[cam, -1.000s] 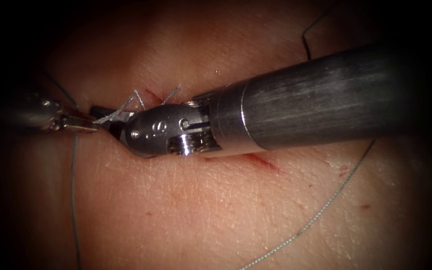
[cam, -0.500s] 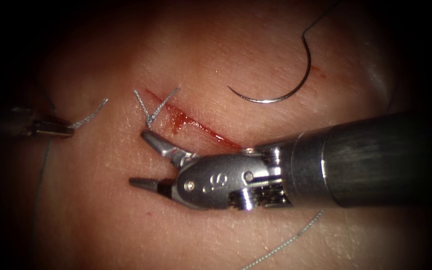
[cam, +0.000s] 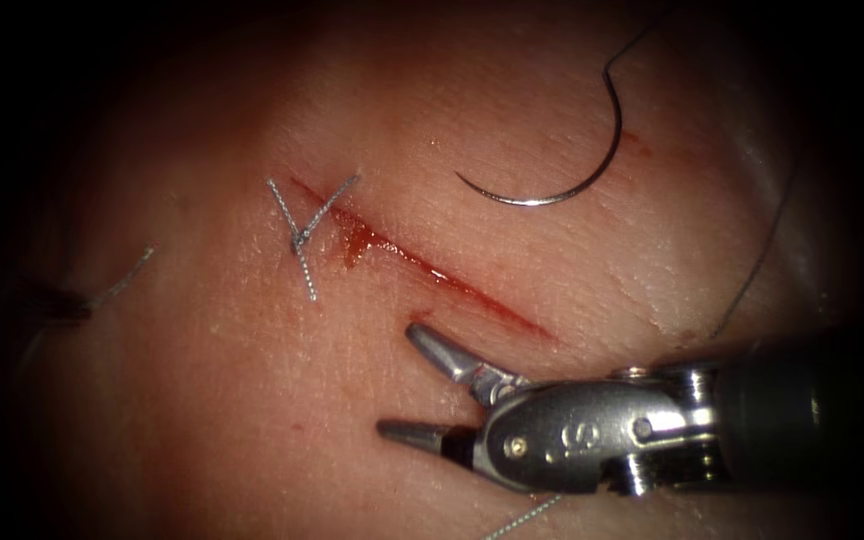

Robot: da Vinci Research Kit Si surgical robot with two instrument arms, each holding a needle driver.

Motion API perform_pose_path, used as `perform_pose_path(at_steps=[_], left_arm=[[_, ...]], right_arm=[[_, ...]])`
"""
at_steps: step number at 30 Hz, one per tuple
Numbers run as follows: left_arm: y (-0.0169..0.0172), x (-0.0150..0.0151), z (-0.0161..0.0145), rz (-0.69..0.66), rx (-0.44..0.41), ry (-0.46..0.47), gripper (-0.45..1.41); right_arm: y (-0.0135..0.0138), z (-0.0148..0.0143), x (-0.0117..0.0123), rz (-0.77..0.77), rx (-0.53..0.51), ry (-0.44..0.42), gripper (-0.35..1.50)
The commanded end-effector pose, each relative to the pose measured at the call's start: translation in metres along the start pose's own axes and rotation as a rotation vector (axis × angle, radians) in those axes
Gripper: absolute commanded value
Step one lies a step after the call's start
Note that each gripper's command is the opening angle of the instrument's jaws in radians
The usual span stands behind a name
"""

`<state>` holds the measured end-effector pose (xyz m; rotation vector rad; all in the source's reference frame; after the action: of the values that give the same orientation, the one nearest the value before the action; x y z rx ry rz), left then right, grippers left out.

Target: Wound Closure

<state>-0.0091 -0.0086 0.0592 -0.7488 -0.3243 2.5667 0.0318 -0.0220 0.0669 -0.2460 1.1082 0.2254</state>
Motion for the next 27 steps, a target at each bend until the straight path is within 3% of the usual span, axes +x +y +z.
perform_pose_path(at_steps=[1, 6, 9, 12, 13, 14, 15, 16, 18, 19, 24, 25, 27], left_arm=[[0.0008, -0.0018, 0.0013, -0.007, -0.014, -0.026, -0.45], [0.0012, -0.0051, 0.0016, 0.008, -0.025, -0.089, -0.45], [0.001, -0.0089, 0.0017, 0.029, -0.031, -0.177, -0.45], [0.001, -0.0106, 0.0023, 0.023, -0.023, -0.23, -0.43], [0.001, -0.011, 0.0026, 0.017, -0.021, -0.246, 0.09], [0.001, -0.011, 0.0026, 0.017, -0.021, -0.246, 0.09], [0.001, -0.0112, 0.0029, 0.01, -0.015, -0.264, 0.46], [0.0008, -0.0112, 0.0035, 0.003, -0.034, -0.266, 1.03], [0.0006, -0.011, 0.0037, 0.003, -0.037, -0.265, 1.11], [0.0, -0.0104, 0.0039, -0.002, -0.037, -0.234, 1.25], [-0.0011, -0.0087, 0.0028, -0.052, -0.037, -0.15, 1.23], [-0.0011, -0.0063, 0.001, -0.101, -0.075, 0.004, 1.21], [-0.0007, -0.004, -0.0002, -0.139, -0.104, 0.1, 1.2]], right_arm=[[-0.0011, 0.0004, 0.0, 0.002, 0.004, 0.0, 1.48], [-0.0012, 0.0003, 0.0001, 0.002, 0.004, 0.0, 1.48], [-0.0012, -0.0001, 0.0001, 0.007, 0.006, 0.001, 1.48], [-0.0013, -0.0004, 0.0003, 0.008, 0.008, 0.002, 1.48], [-0.0013, -0.0004, 0.0004, 0.014, 0.008, 0.002, 1.48], [-0.0013, -0.0004, 0.0004, 0.014, 0.008, 0.002, 1.48], [-0.0014, -0.0005, 0.0004, 0.014, 0.009, 0.002, 1.48], [-0.0015, -0.0006, 0.0006, 0.015, 0.009, 0.003, 1.48], [-0.0015, -0.0006, 0.0006, 0.015, 0.01, 0.003, 1.48], [-0.0014, -0.0008, 0.0006, 0.015, 0.011, 0.003, 1.48], [-0.001, -0.0016, 0.0005, 0.017, 0.011, 0.001, 1.48], [-0.0004, -0.0023, 0.0006, 0.022, 0.008, -0.004, 1.48], [0.0001, -0.0028, 0.0006, 0.028, 0.002, -0.011, 1.48]])
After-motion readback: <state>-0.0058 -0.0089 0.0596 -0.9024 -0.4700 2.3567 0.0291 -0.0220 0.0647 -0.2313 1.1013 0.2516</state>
